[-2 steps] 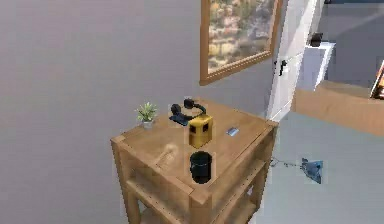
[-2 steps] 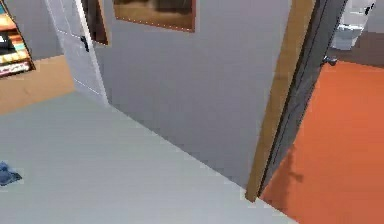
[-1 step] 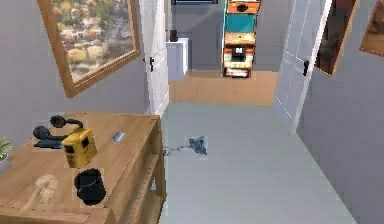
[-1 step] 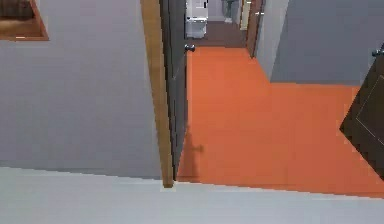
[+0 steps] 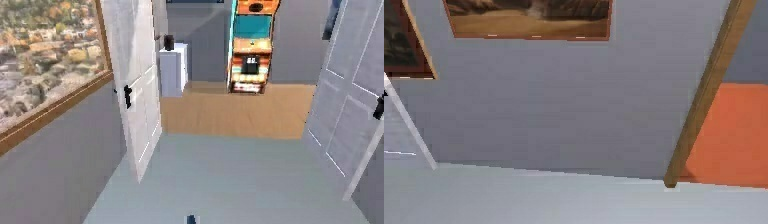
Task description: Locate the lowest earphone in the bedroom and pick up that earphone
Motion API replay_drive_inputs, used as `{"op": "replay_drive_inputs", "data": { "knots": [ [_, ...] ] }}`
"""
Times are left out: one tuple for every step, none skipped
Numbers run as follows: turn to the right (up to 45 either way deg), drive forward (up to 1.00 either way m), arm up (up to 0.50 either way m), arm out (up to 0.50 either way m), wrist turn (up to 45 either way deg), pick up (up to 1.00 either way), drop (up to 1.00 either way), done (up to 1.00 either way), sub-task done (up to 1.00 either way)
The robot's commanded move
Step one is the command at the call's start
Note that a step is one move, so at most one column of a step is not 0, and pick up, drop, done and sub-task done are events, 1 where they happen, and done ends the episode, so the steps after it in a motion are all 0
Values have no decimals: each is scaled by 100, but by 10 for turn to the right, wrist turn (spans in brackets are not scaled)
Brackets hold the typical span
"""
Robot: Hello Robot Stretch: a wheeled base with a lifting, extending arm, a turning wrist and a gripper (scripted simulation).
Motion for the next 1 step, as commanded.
{"op": "replay_drive_inputs", "data": {
  "knots": [
    [60, 0, 0, 0, 0, 0, 0, 0, 0]
  ]
}}
